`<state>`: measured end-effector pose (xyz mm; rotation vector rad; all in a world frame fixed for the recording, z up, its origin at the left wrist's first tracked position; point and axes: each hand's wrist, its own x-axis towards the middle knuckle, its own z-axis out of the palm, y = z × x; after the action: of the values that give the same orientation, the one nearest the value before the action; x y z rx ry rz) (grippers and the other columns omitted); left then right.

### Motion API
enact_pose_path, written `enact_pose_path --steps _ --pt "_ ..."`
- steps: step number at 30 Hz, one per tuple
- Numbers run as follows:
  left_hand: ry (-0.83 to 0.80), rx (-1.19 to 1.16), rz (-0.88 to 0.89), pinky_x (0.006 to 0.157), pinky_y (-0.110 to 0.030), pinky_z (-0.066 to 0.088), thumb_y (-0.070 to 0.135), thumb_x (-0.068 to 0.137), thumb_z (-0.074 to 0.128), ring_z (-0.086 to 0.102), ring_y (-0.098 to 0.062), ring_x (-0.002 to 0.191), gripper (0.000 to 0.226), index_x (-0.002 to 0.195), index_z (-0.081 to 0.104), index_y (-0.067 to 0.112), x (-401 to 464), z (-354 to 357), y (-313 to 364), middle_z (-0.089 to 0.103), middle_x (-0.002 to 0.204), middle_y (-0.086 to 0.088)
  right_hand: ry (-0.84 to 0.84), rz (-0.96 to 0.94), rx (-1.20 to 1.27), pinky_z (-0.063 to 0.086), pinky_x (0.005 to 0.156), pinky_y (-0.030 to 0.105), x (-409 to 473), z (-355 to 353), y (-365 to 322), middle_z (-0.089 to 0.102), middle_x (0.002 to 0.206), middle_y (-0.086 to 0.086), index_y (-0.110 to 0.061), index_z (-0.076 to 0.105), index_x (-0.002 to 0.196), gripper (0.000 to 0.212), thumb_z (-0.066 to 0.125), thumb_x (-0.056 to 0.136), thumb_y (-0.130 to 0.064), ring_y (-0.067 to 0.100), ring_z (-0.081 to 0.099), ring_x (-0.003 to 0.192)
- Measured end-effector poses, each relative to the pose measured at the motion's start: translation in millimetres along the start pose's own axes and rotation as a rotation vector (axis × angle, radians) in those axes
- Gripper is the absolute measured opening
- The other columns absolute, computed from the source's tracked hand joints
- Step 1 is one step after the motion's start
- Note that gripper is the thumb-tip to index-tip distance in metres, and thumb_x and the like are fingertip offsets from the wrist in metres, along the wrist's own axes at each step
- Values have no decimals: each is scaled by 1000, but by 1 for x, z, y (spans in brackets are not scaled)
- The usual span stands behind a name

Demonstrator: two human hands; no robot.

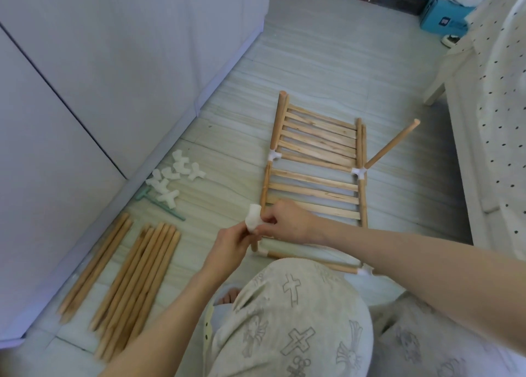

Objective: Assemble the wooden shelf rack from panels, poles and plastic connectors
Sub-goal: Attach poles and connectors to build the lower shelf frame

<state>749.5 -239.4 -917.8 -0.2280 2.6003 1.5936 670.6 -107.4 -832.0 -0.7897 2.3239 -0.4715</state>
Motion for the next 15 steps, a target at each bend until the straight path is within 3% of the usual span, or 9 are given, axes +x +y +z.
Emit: enact_pose_path --steps 3,7,9,11,13,15 --pt "70 64 39 58 -16 38 9 90 59 58 -11 66 10 87 68 11 3 3 -3 67 70 2 32 9 4 27 46 19 3 0 3 39 51 1 -13 44 51 44 57 89 -29 13 36 50" --pt "73 90 40 66 -35 45 11 91 56 60 -22 68 12 88 67 12 8 7 -4 70 73 -2 82 21 9 27 42 19 6 1 7 35 45 -3 -17 39 45 49 57 89 -29 9 32 44" --pt "82 88 39 66 -37 45 12 91 56 59 -22 65 11 90 67 12 8 8 -4 70 72 -3 92 30 -29 22 44 21 8 5 8 37 47 -2 -17 39 46 49 55 90 -31 9 32 47" --pt "97 89 43 62 -33 43 12 90 56 57 -19 62 10 91 66 10 7 9 -4 68 69 -4 99 35 -57 19 47 24 9 10 9 38 49 -1 -19 39 46 49 53 90 -32 7 30 53" --pt "114 88 52 53 -21 37 11 90 57 51 -9 54 9 88 65 8 6 11 -3 61 61 2 108 34 -62 19 48 24 8 12 11 38 48 -2 -21 37 44 50 53 90 -33 6 28 55" --pt "118 82 52 51 -15 34 13 90 57 49 -3 52 10 85 65 8 4 12 -2 52 54 8 104 16 -71 28 51 25 6 12 10 38 47 -3 -22 37 45 49 53 91 -31 7 32 52"
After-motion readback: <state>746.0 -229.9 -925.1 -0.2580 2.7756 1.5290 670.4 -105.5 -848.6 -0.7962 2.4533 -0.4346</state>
